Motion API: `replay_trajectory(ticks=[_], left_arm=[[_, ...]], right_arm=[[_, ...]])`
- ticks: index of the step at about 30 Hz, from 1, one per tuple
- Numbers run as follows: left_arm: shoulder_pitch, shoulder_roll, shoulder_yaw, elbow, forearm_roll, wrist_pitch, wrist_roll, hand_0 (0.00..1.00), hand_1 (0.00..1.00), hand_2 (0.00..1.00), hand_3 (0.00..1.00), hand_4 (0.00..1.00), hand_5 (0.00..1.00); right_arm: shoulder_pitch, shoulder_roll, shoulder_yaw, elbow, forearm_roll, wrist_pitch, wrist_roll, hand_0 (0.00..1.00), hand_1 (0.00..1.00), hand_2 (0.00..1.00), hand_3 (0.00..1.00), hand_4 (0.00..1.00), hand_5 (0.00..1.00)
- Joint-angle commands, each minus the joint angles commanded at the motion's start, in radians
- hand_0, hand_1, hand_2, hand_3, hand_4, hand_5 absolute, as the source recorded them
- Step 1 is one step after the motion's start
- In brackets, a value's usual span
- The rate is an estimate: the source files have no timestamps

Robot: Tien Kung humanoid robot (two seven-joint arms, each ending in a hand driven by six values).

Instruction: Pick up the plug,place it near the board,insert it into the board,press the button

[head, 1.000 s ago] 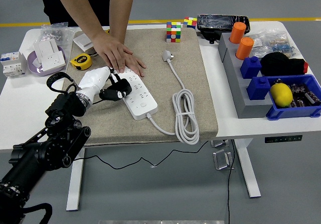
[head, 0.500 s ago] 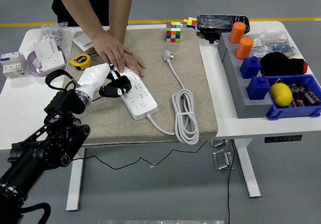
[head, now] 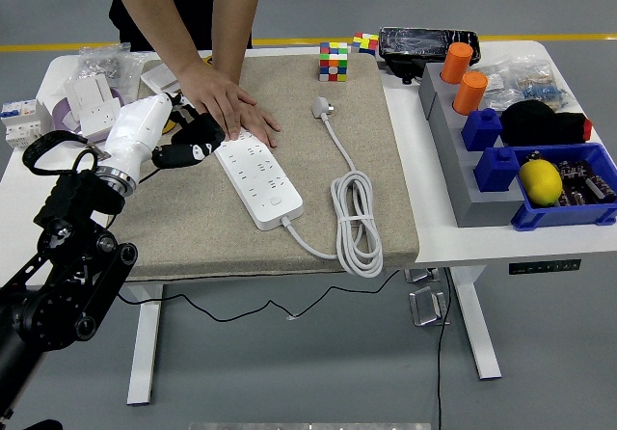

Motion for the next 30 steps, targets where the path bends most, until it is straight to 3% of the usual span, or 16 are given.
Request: replay_trajectory(ticks=[6,13,19,21,25,26,30], left_arm=[[0.032,0.023,-0.023,0.048,0.0,0.006,-0.041,0.655,0.558,0.37,0.418,0.533,0.109],[0.017,-0.01,-0.003,0.167,0.0,0.019,-0.072,0.652,0.555,0.372,0.419,0.534,0.119],[0.018,-0.029,-0.019,0.208,0.0,0.019,-0.076,0.647,0.553,0.372,0.422,0.533,0.12],[0.015,-0.028,-0.022,0.212,0.0,0.011,-0.074,0.652,0.551,0.381,0.421,0.548,0.139],[0.01,-0.023,-0.027,0.22,0.0,-0.051,-0.076,0.652,0.551,0.381,0.421,0.548,0.139],[0.009,-0.022,-0.03,0.223,0.0,-0.062,-0.075,0.747,0.691,0.571,0.461,0.812,0.301],[0.009,-0.018,-0.036,0.227,0.0,-0.078,-0.071,0.747,0.691,0.571,0.461,0.812,0.301]], right_arm=[[0.0,-0.003,-0.003,0.001,0.0,-0.001,-0.002,0.788,0.746,0.736,0.761,0.998,0.998],[0.007,-0.004,-0.004,0.003,-0.006,-0.003,-0.001,0.788,0.746,0.736,0.76,0.998,0.998],[0.004,-0.005,-0.006,0.002,-0.003,-0.003,-0.002,0.788,0.746,0.736,0.761,0.998,0.998],[0.0,-0.003,-0.009,0.0,0.003,-0.001,-0.003,0.787,0.746,0.736,0.76,0.998,0.998],[0.0,-0.002,-0.007,-0.001,0.003,-0.001,-0.003,0.787,0.746,0.736,0.76,0.998,0.998],[0.0,-0.002,-0.004,0.0,0.002,-0.002,-0.003,0.787,0.746,0.736,0.761,0.998,0.998],[0.004,-0.003,0.002,0.001,-0.002,-0.004,-0.001,0.787,0.746,0.736,0.761,0.998,0.998]])
